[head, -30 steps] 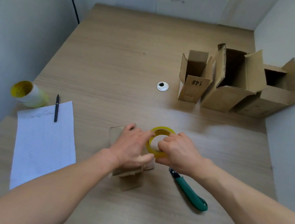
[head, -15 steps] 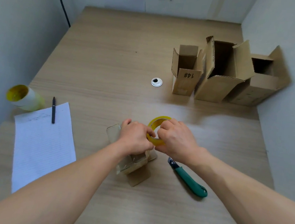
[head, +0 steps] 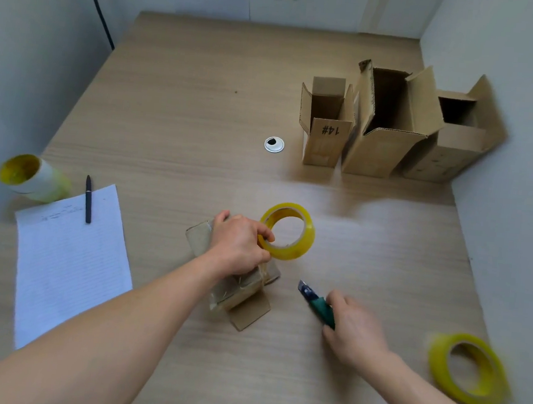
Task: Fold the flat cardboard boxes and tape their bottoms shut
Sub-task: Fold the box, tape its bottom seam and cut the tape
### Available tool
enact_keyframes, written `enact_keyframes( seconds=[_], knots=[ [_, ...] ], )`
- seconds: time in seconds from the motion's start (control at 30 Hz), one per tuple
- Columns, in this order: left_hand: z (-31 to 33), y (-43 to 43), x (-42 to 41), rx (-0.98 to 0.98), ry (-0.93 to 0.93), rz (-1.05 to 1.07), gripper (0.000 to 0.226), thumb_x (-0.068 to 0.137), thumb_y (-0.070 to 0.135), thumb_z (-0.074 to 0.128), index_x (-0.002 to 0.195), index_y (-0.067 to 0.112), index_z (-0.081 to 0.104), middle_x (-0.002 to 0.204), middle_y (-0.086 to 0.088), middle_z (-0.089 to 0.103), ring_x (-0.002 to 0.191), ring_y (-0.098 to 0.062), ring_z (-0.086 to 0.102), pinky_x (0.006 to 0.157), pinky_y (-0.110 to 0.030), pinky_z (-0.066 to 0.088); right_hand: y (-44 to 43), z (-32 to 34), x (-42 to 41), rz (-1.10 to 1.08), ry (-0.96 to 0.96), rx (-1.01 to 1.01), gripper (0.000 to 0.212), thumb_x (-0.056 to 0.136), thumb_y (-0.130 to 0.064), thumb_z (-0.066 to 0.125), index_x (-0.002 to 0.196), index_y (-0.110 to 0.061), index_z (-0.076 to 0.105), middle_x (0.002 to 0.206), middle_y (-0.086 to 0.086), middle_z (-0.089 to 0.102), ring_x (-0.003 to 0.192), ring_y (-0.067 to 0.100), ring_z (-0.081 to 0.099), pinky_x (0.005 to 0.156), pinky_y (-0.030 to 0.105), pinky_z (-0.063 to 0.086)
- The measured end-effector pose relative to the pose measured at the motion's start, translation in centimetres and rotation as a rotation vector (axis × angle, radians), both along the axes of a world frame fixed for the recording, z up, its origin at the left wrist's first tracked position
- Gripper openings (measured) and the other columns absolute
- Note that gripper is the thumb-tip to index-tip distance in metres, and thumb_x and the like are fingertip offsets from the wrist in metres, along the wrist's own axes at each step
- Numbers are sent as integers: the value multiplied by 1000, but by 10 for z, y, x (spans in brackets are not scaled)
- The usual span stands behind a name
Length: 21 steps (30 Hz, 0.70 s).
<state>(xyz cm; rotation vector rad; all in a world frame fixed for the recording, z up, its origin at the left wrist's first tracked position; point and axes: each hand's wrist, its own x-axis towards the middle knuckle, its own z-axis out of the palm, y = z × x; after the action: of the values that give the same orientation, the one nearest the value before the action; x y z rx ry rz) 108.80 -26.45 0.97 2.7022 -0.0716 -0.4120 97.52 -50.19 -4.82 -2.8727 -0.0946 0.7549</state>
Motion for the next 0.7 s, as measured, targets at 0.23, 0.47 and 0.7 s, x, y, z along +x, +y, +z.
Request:
enact_keyframes(
  seconds=[0.23,0.47,0.7],
  knots=[
    [5,0,-1,-49,38,21,26,71,32,77,96,38,71,75,15,64,100,-8,61,117,-34,6,6,8,-9,-142,-183,491,31,90,-21,53,121,-24,55,104,-3,63,95,25,59,77,36,45],
    [4,0,-1,-50,41,14,29,71,33,79,99,37,71,75,14,64,99,-6,61,116,-35,6,30,18,2,58,-285,550,36,90,-31,50,124,-26,61,106,-5,64,96,20,60,78,38,51],
    [4,1,-3,-44,28,11,29,72,32,79,100,36,72,78,12,69,97,-6,61,116,-35,5,37,18,4,113,-261,456,33,95,-30,48,126,-28,58,100,-2,57,89,25,58,69,38,48]
  ],
)
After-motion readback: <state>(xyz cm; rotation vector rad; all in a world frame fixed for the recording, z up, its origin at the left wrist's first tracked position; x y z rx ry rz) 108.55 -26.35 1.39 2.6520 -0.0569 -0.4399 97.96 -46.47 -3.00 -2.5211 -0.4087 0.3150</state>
